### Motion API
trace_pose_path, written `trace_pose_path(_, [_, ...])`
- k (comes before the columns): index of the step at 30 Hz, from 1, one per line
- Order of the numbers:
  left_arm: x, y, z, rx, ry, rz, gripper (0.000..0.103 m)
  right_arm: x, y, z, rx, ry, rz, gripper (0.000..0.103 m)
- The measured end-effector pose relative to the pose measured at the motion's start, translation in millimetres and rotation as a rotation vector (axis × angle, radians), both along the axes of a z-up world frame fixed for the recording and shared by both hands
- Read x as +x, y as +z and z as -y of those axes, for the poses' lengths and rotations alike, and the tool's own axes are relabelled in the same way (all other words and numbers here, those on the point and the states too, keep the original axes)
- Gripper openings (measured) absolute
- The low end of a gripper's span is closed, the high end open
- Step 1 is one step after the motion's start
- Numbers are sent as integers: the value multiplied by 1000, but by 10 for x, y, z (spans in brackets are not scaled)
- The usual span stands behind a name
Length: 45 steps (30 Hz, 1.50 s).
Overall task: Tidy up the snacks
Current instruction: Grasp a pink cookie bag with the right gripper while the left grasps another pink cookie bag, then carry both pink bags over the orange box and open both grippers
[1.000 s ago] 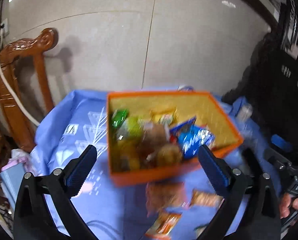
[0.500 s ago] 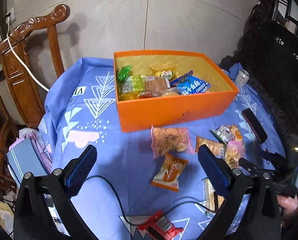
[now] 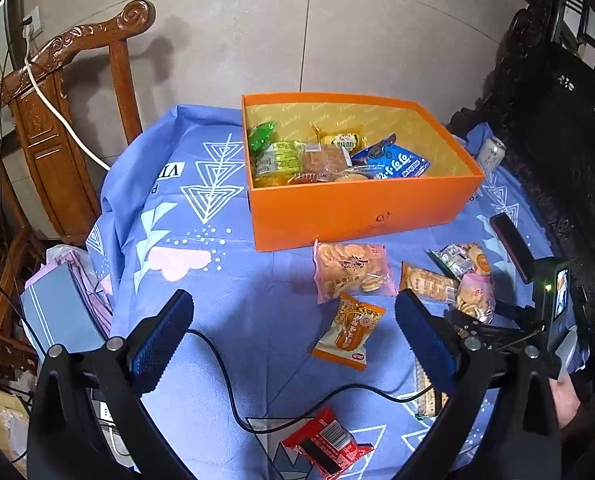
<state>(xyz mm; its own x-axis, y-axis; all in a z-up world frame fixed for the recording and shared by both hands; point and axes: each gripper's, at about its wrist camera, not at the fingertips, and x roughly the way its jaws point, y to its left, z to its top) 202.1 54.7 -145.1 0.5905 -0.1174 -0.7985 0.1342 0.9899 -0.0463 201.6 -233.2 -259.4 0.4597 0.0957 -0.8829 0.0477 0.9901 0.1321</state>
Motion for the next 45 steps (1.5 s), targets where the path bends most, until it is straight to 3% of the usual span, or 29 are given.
trace_pose_path(2, [17,-26,32,0,-6,-8,99,5,-29,-3,2,17,-9,47])
trace_pose_path(4, [50,-84,89,-2,-18,-20,99,-3,-14,-25,-30,32,-2,41])
trace_pose_path(10, [296,-377,321,-24,-51,-82,99,-177,247,81,51,-10,45,40])
trace_pose_path(14, [649,-756,564,-51,-45,-178,99,-288,402,120,96,-12,64,40])
trace_pose_path(20, [1082,-1218,833,-34,-7,-264,99,-389,468,93,123,-4,53,41])
trace_pose_path(26, [1277,-1507,909,-14,21,-326,99,-374,411,78,137,12,25,41])
trace_pose_path(30, [1269,-1600,916,-12,7,-290,97,-320,385,70,138,15,16,41])
trace_pose_path(32, [1237,-1579,948,-5,-29,-256,84,-295,393,59,135,20,20,41])
trace_pose_path(35, [1187,-1536,949,-8,-51,-228,74,-273,403,46,133,23,24,41])
trace_pose_path(45, [960,-1245,824,-32,-82,-156,68,-334,506,26,129,25,56,41])
